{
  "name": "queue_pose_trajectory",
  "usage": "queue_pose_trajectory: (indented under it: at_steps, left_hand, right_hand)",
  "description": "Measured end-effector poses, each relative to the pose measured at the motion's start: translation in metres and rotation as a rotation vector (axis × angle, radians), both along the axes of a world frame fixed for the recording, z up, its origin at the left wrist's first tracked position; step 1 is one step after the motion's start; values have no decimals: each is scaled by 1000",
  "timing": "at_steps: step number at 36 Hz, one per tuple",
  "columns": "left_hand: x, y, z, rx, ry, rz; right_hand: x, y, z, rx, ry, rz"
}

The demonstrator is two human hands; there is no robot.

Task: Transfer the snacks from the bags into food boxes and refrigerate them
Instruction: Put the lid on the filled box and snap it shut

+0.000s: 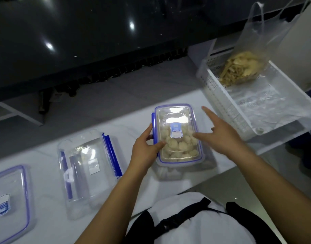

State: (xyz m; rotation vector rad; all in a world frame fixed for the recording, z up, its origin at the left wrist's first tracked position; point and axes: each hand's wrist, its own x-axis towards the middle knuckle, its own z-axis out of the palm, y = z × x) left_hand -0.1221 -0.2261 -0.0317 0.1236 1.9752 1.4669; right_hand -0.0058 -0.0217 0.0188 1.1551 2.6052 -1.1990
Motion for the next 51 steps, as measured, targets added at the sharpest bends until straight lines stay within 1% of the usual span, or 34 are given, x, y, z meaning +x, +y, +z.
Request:
queue_pose_trajectory:
  at_steps: [2,4,5,7,9,12,15,18,20,25,29,34,35,38,41,42,45,46,47,49,50,51]
  left_hand:
    - [1,1,1,-10,-1,2]
    - [0,1,2,-21,3,2]
    - [0,1,2,-25,2,2]
    - [0,1,2,-31,-6,2]
    - [0,1,2,-33,-13,4]
    - [0,1,4,-28,-24,11]
    - [0,2,3,-46,-35,22]
    - [0,2,1,-60,-36,30]
    - [0,3,0,-69,-30,30]
    - [-2,5,2,-119,0,7]
    - [-4,8,5,-136,9,-7]
    - [-6,16,9,-88,-30,10]
    - [-5,19,10,-66,-44,17]
    - [-1,35,11,20,-121,50]
    - [-2,55,12,59,-131,52]
    - [-1,60,12,54,-111,35]
    - [7,71,14,29,4,-58]
    - [11,73,13,-7,105,-122]
    - [12,73,10,-94,251,-219]
    - [10,70,0,-372,613,-441]
    - [6,68,-4,-457,770,-522]
    - [2,67,-6,-509,849,-581]
  right_hand:
    - [0,11,-2,-244,49,-156]
    - [-3,17,-8,-511,33,-262]
    - [-5,20,-12,-607,13,-293]
    - [-8,22,-18,-701,-37,-308]
    - [-12,21,-21,-731,-70,-306]
    - [-15,19,-24,-765,-64,-326]
    - [-15,21,-24,-698,-22,-321]
    - [-18,18,-22,-572,21,-272]
    - [-19,15,-22,-500,28,-249]
    - [-21,15,-26,-404,15,-180]
    - [-24,17,-27,-392,20,-178]
    - [-27,25,-25,-377,52,-176]
    - [-28,27,-24,-331,60,-166]
    - [-28,31,-16,-81,80,-79]
    - [-24,29,-11,22,129,95]
    - [-23,27,-12,57,94,181]
    - [-15,25,-23,286,-125,460]
    - [-11,26,-28,334,-156,512]
    - [-7,28,-33,359,-163,538]
    - [-1,33,-39,377,-145,568]
    - [1,35,-41,386,-143,586]
    - [2,38,-42,399,-145,604]
